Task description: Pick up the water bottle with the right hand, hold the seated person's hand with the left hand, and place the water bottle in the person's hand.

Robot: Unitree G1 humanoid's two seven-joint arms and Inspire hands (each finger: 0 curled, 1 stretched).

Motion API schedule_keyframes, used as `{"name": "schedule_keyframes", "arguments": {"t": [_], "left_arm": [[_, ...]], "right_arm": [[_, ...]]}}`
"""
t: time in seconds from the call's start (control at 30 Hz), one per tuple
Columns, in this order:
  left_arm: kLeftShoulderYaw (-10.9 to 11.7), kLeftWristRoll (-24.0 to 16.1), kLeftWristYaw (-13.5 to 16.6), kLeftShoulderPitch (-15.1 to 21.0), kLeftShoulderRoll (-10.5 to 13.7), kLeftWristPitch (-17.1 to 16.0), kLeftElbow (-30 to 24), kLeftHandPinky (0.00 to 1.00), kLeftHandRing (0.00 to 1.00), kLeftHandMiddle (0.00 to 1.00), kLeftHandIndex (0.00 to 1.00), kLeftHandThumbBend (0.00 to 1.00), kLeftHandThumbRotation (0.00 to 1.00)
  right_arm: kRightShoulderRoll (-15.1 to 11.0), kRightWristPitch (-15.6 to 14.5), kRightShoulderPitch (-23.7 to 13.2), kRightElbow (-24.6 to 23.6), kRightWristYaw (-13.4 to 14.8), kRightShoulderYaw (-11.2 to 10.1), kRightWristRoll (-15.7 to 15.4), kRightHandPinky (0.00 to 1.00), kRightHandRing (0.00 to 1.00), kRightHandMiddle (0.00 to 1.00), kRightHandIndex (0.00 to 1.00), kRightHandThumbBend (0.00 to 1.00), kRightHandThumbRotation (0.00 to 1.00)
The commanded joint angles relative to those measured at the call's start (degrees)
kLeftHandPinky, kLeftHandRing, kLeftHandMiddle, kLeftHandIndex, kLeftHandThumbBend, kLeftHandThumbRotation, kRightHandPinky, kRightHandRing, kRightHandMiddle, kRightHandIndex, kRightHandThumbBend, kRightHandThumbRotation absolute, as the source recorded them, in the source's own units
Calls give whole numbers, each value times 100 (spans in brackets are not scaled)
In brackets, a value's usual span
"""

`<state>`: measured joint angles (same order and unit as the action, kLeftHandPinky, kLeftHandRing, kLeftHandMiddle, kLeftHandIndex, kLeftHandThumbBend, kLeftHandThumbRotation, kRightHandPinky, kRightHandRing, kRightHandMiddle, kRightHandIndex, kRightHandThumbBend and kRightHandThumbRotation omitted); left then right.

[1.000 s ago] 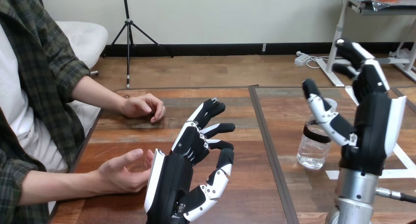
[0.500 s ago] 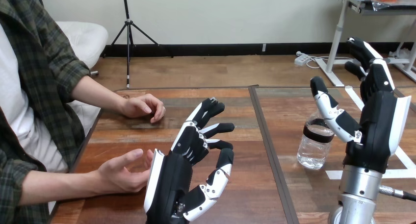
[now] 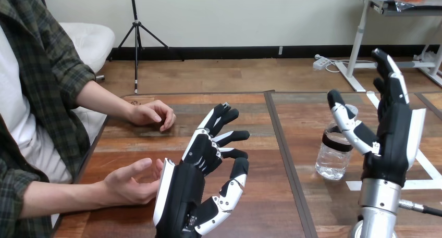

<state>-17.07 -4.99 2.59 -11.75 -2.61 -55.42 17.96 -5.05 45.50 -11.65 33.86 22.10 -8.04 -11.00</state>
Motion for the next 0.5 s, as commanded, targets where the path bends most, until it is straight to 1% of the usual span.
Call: {"name": "schedule_keyframes", "arguments": {"t": [0.0,0.2,0.47], "left_arm": [[4,-10,12,167,-265,-36,-208,60,75,87,90,27,0],[-1,-35,26,136,-274,-2,-245,60,75,87,90,26,0],[-12,-10,14,136,-268,-15,-237,59,74,87,89,25,0]], "right_arm": [[-137,-172,-530,84,-48,-46,72,97,95,93,87,57,0],[-137,-335,-588,204,-196,-61,223,98,96,94,88,58,0],[-213,-461,-696,459,-187,-57,144,97,96,94,89,58,0]]}}
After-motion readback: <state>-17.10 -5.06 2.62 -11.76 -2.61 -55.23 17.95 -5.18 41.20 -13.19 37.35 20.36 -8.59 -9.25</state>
